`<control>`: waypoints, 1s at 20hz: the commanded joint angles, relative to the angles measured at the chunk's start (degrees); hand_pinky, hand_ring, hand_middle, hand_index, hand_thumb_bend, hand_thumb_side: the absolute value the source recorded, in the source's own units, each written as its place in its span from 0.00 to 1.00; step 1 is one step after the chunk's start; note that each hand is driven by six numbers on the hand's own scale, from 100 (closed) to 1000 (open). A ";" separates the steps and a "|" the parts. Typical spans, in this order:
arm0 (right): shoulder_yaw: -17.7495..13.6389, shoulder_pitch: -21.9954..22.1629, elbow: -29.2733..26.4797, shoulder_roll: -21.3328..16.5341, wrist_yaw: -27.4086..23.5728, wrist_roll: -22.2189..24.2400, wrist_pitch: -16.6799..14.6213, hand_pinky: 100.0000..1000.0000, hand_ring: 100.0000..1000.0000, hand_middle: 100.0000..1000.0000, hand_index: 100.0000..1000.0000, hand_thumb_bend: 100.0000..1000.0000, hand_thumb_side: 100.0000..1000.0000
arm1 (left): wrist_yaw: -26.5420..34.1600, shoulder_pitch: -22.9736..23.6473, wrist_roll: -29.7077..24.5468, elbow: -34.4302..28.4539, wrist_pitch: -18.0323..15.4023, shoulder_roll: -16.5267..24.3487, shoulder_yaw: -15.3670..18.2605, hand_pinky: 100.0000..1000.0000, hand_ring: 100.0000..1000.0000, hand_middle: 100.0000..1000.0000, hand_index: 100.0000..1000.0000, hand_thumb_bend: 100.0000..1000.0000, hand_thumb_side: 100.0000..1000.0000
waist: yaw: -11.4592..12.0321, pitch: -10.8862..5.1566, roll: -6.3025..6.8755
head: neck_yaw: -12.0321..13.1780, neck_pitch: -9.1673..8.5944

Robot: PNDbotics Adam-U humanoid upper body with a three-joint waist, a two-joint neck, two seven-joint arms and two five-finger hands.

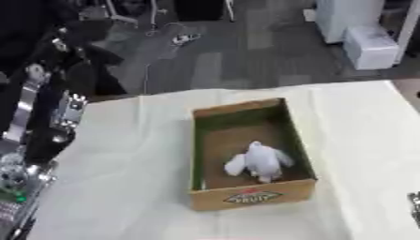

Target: Pick up objects on the table and place them in the box.

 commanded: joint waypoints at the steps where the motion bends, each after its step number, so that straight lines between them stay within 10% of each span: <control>1: -0.45 -0.15 -0.76 -0.32 0.19 -1.26 -0.69 0.30 0.42 0.48 0.60 0.00 0.83 | -0.29 1.19 1.73 -1.11 -1.48 -2.78 1.35 0.59 0.56 0.77 0.82 0.07 0.78 | 0.19 -0.42 -0.90 | -1.68 0.28; 9: -0.44 -1.57 -0.76 -0.36 -0.24 -3.44 -1.82 0.29 0.42 0.48 0.60 0.00 0.84 | 3.11 1.59 5.39 -1.11 -7.36 -4.19 0.33 0.57 0.55 0.76 0.84 0.09 0.76 | -1.46 0.35 -3.23 | -5.64 5.89; 20: -1.19 -5.60 -0.76 0.71 0.39 -6.26 -4.85 0.29 0.42 0.48 0.60 0.00 0.84 | 7.13 -0.68 8.03 -1.11 -9.66 -4.30 -0.25 0.55 0.55 0.76 0.86 0.08 0.77 | -3.60 4.12 -4.58 | -4.56 2.60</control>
